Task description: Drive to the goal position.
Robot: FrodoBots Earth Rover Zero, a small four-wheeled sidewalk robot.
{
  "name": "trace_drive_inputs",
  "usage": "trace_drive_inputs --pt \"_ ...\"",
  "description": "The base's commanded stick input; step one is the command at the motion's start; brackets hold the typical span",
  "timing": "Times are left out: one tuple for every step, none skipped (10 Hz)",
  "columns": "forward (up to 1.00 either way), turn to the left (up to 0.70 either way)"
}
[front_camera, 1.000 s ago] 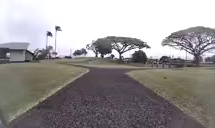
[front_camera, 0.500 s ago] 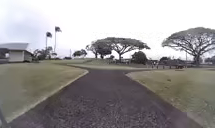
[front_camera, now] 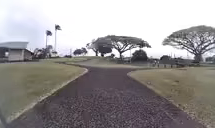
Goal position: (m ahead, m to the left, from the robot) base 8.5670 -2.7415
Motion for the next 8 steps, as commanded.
trace_drive_inputs --pt "0.7 -0.22" --pt "0.7 -0.34" --pt "0.7 0.0" --pt "0.7 0.0" --pt "0.7 0.0" --pt "0.7 0.0" --pt "0.7 0.0" --pt "0.7 0.0"
